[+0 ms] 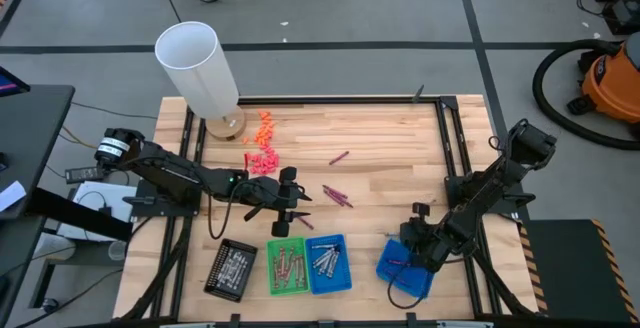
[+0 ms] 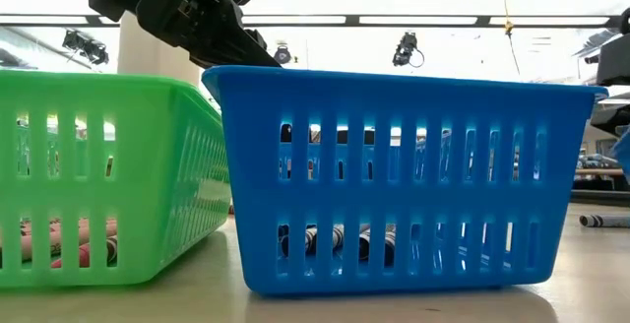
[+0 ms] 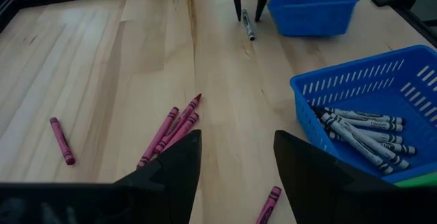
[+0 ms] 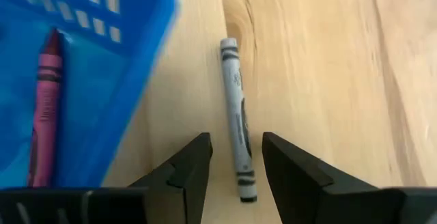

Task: Sort crayons
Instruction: Put the black crayon into the left blue bin

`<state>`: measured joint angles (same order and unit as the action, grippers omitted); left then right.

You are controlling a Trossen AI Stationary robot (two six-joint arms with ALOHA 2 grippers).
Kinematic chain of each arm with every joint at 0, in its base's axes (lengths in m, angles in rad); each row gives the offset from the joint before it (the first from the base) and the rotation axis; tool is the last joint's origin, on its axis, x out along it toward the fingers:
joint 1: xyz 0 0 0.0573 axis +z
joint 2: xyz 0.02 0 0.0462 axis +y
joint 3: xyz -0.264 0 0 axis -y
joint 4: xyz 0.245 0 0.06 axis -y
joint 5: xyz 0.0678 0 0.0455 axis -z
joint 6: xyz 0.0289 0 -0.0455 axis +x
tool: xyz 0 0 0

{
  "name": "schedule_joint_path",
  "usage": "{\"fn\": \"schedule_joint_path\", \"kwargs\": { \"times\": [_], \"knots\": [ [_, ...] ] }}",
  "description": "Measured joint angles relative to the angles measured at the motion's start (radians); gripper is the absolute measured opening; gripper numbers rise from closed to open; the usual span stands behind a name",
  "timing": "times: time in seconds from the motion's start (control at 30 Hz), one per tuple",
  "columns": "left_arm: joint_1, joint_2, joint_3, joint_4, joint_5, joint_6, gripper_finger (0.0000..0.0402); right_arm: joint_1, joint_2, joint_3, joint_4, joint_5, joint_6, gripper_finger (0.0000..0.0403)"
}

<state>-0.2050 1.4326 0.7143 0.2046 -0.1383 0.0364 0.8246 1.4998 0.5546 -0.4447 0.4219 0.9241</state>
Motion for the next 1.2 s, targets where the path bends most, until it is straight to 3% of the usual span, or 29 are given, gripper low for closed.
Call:
{"fn": "schedule_joint_path", "kwargs": {
  "times": [0.53, 0.97, 1.2],
  "knots": [
    [0.000, 0.000, 0.000, 0.003, 0.000, 0.000, 0.0194, -0.012, -0.006, 0.011, -0.017, 0.007, 0.000, 0.0112],
    [0.000, 0.000, 0.000, 0.003, 0.000, 0.000, 0.0194, -0.038, -0.007, 0.010, -0.030, -0.010, -0.012, 0.0023],
    [0.000, 0.000, 0.000, 0.002, 0.000, 0.000, 0.0194, -0.076, -0.040, 0.007, -0.032, -0.004, -0.064, 0.0034]
  ]
}}
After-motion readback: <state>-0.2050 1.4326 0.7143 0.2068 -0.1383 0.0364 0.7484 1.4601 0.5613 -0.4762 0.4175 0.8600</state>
